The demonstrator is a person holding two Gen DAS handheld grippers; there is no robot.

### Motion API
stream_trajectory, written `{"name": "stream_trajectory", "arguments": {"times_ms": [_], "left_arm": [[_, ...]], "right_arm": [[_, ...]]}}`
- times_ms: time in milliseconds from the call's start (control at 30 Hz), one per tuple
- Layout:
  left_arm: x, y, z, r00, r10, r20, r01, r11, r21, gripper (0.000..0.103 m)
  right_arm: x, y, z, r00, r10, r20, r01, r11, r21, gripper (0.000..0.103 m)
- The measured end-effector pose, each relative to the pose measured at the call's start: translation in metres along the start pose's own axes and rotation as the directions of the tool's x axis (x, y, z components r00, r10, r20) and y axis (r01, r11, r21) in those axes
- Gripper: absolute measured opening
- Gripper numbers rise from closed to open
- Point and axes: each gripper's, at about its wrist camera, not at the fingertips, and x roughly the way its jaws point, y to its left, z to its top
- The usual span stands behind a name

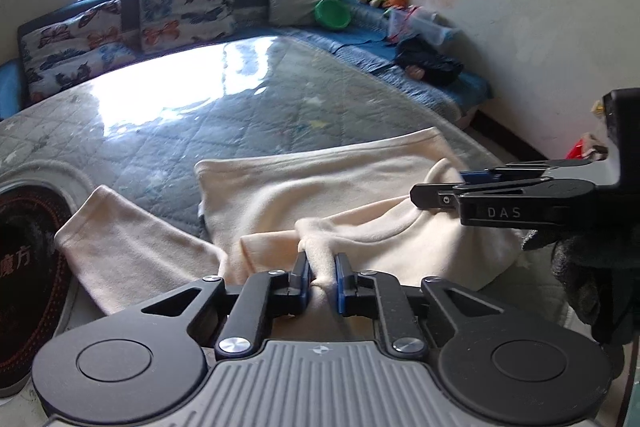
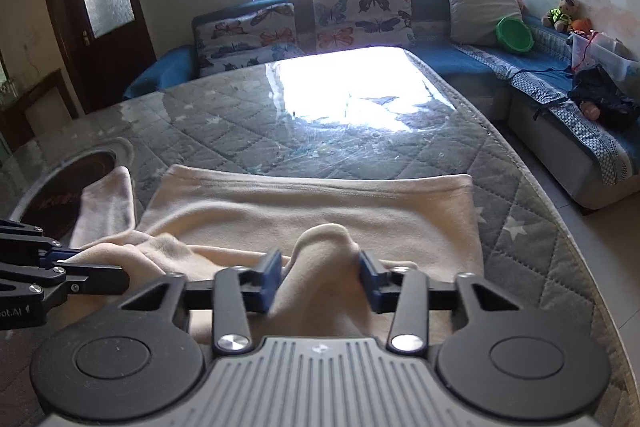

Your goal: Fold clothes

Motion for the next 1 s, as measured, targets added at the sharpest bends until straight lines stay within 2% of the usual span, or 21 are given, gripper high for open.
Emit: {"name": "stream_trajectory", "arguments": {"times_ms": [167,233,333,400,467,567,633,667,767,800,1000], "left_arm": [[-0.018,-0.003,-0.006,0.995,-0.094,0.025,0.093,0.995,0.023,0.012],[-0.026,-0.004,-0.011,0.988,-0.149,0.030,0.148,0.988,0.035,0.012],[-0.035,-0.009,-0.021,0.976,-0.217,0.016,0.215,0.974,0.075,0.013],[-0.037,-0.011,-0.028,0.962,-0.271,-0.020,0.272,0.958,0.090,0.014],[-0.037,-0.013,-0.033,0.964,-0.263,-0.029,0.265,0.960,0.093,0.017],[-0.038,-0.005,-0.030,0.973,-0.229,0.007,0.228,0.972,0.052,0.021],[-0.041,0.009,-0.022,0.981,-0.187,0.054,0.188,0.982,-0.004,0.037],[-0.038,0.015,-0.019,0.987,-0.146,0.068,0.148,0.989,-0.022,0.039],[-0.029,0.033,-0.010,0.994,-0.018,0.104,0.026,0.997,-0.077,0.039],[-0.023,0.037,-0.008,0.995,0.005,0.095,0.004,0.996,-0.091,0.039],[0.010,0.045,-0.008,0.998,0.060,0.034,-0.055,0.991,-0.119,0.037]], "right_arm": [[-0.030,-0.004,-0.007,0.998,0.044,0.037,-0.044,0.999,0.010,0.023],[-0.046,-0.004,-0.013,0.996,0.073,0.046,-0.073,0.997,0.000,0.023],[-0.063,-0.003,-0.024,0.992,0.122,0.005,-0.122,0.992,-0.021,0.023],[-0.069,-0.002,-0.033,0.989,0.144,-0.042,-0.146,0.989,-0.038,0.028],[-0.074,-0.004,-0.041,0.990,0.129,-0.050,-0.130,0.991,-0.024,0.036],[-0.079,-0.014,-0.047,0.994,0.109,-0.026,-0.108,0.994,0.029,0.047],[-0.081,-0.023,-0.046,0.996,0.083,0.007,-0.084,0.994,0.073,0.059],[-0.081,-0.028,-0.045,0.998,0.066,0.025,-0.068,0.993,0.096,0.061],[-0.070,-0.037,-0.043,0.999,0.016,0.037,-0.020,0.994,0.110,0.065],[-0.064,-0.038,-0.043,0.999,0.008,0.033,-0.012,0.994,0.111,0.068],[-0.034,-0.042,-0.049,0.999,-0.031,-0.015,0.032,0.996,0.088,0.071]]}}
